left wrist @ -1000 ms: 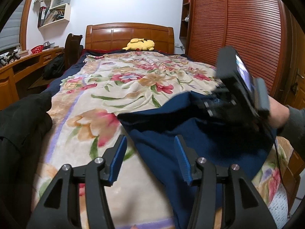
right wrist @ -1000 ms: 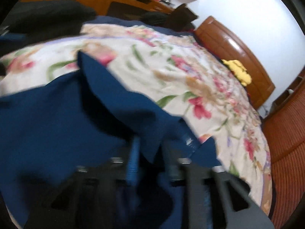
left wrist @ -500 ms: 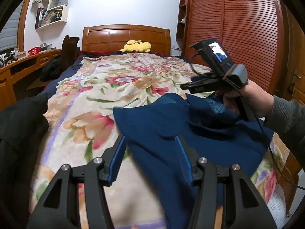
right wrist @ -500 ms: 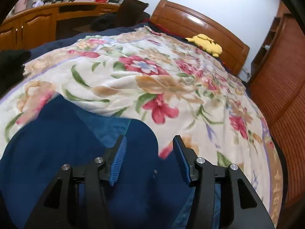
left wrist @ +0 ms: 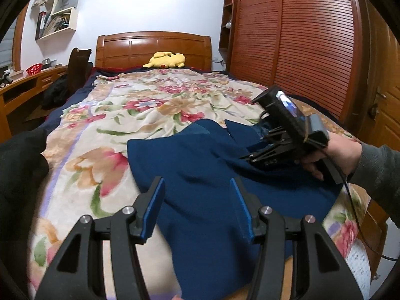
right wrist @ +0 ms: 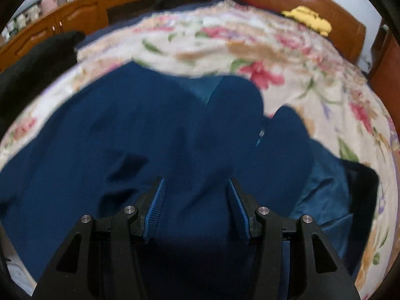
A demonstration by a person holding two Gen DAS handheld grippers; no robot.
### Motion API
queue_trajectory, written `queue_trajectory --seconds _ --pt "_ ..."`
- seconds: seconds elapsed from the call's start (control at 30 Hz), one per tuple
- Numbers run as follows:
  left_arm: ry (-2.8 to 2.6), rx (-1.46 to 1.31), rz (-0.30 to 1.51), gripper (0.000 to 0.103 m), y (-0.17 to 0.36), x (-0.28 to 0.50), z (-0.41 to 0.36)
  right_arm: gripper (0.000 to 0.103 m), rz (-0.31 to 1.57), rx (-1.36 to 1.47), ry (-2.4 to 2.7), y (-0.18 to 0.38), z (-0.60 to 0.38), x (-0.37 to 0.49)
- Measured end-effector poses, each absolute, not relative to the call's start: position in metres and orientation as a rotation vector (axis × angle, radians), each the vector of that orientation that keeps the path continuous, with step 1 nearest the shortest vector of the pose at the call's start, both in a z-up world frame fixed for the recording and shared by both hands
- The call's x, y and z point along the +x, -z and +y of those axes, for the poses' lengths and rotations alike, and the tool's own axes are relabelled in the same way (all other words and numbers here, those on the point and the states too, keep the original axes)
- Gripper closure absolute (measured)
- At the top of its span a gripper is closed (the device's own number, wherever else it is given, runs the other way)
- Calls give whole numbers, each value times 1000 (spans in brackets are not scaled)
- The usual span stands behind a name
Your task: Fold large clothes
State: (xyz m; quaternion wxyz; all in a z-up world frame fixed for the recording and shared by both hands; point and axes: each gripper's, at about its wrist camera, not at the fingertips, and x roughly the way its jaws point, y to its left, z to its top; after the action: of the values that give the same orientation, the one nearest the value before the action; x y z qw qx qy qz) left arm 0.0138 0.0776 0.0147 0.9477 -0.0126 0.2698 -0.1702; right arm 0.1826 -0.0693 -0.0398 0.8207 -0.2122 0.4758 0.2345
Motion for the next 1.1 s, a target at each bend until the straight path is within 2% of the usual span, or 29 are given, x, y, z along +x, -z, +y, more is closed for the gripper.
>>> queue_trajectory --seconds 0.03,0.07,0.1,0.37,0.43,0.5,0.53,0.67,0.8,1.0,1.1 --pt "347 -22 551 50 -14 14 76 74 1012 -467 -502 41 -67 183" --pt "348 -18 555 50 -13 14 75 95 995 -497 -511 40 -62 182" --pt "349 -16 556 50 -13 14 75 99 962 -533 -503 37 -57 180" --pt "349 -23 555 50 -11 16 75 100 638 -551 -357 -12 -16 212" --pt "347 -22 556 50 -10 16 76 95 656 -533 -386 -13 -11 222" --pt "347 -18 553 50 -11 15 76 64 693 -509 -395 -13 -13 228" --pt "347 -17 551 50 -11 14 75 61 710 -468 -407 -17 -22 231" --pt "359 -12 540 50 -13 12 69 56 658 -385 -329 -44 -65 233" --pt "371 -4 538 50 -14 12 61 55 668 -362 -163 -59 -134 239" --pt "367 0 548 50 -11 17 52 55 873 -348 -7 -16 -228 262" --pt "361 2 562 50 -6 22 49 61 959 -317 52 14 -257 271"
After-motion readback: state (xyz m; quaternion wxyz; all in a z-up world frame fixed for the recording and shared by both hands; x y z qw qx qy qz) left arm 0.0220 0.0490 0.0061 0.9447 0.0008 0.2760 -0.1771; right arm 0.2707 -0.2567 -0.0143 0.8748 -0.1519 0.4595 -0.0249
